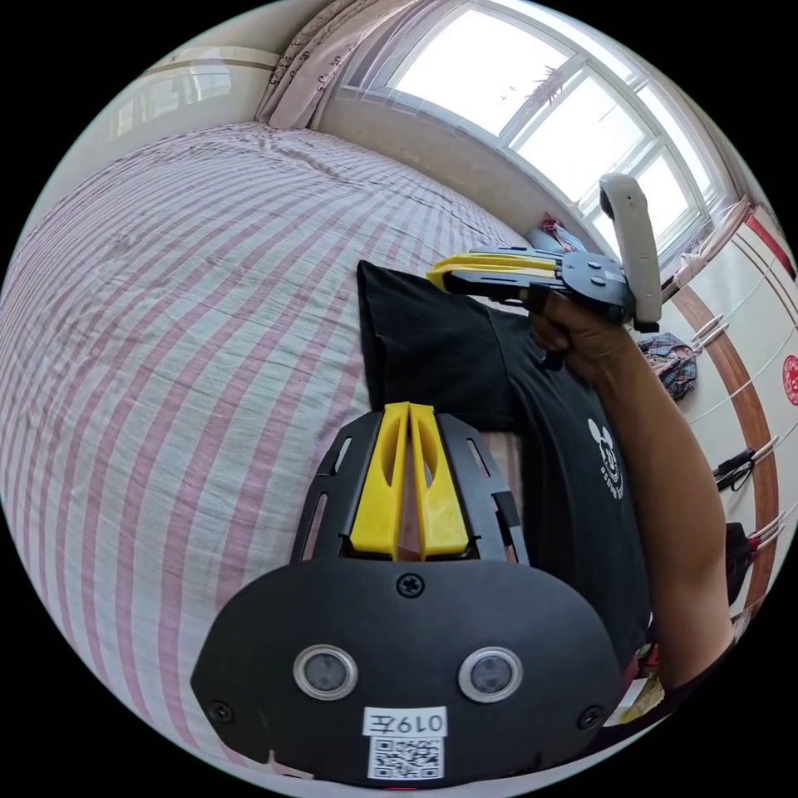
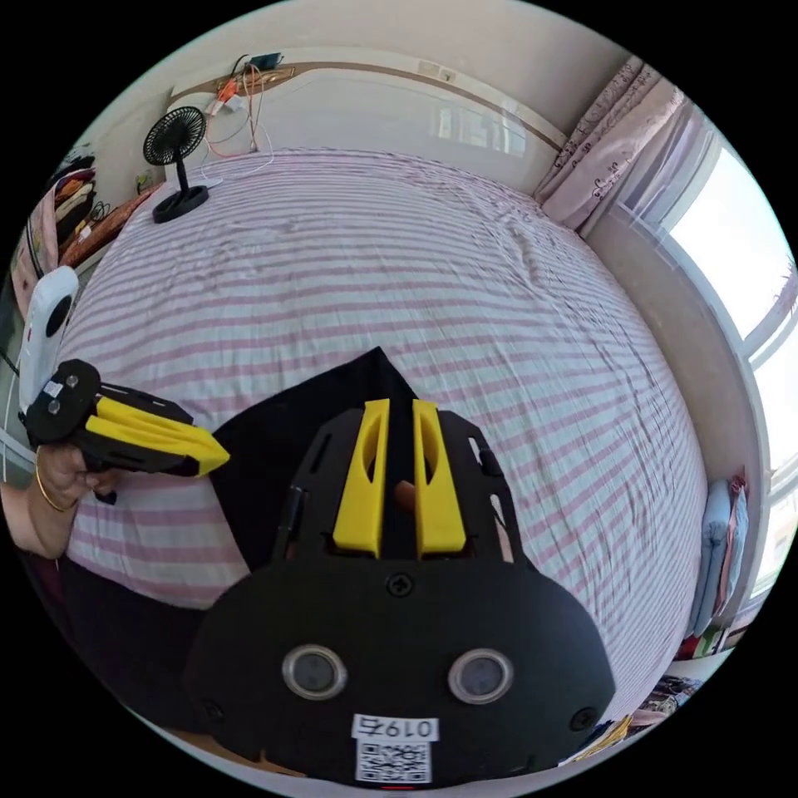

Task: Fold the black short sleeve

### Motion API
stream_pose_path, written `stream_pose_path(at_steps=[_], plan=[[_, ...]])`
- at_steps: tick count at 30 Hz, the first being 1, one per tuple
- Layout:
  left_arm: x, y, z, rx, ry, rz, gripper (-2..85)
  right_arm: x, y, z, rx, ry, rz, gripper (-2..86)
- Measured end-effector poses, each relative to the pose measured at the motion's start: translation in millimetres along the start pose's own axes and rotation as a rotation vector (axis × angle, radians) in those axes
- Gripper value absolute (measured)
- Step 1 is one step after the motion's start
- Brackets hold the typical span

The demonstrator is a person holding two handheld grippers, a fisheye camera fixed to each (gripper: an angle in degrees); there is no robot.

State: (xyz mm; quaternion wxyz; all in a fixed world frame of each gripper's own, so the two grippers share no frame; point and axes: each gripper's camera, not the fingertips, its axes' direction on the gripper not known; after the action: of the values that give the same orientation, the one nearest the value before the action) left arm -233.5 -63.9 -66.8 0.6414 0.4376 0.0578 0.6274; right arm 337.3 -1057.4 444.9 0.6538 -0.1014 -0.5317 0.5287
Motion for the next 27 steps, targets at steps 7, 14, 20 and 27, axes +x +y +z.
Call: stream_pose_path(at_steps=[7,14,20,27], plan=[[-11.2,-2.4,1.0,-0.004,0.003,-0.012,0.8,-11.1,-31.6,55.5,-0.095,0.034,0.059,4.7],[-27.1,-2.4,2.9,-0.015,0.009,-0.067,0.9,-14.6,-33.2,67.1,-0.031,0.084,0.128,-0.7],[-33.9,-1.6,5.5,-0.018,-0.003,-0.065,0.9,-35.1,-32.4,86.7,-0.072,0.157,0.062,0.6],[-44.6,1.7,13.4,-0.019,0.012,-0.067,1.0,-40.0,-34.5,82.9,-0.093,0.172,0.009,3.0]])
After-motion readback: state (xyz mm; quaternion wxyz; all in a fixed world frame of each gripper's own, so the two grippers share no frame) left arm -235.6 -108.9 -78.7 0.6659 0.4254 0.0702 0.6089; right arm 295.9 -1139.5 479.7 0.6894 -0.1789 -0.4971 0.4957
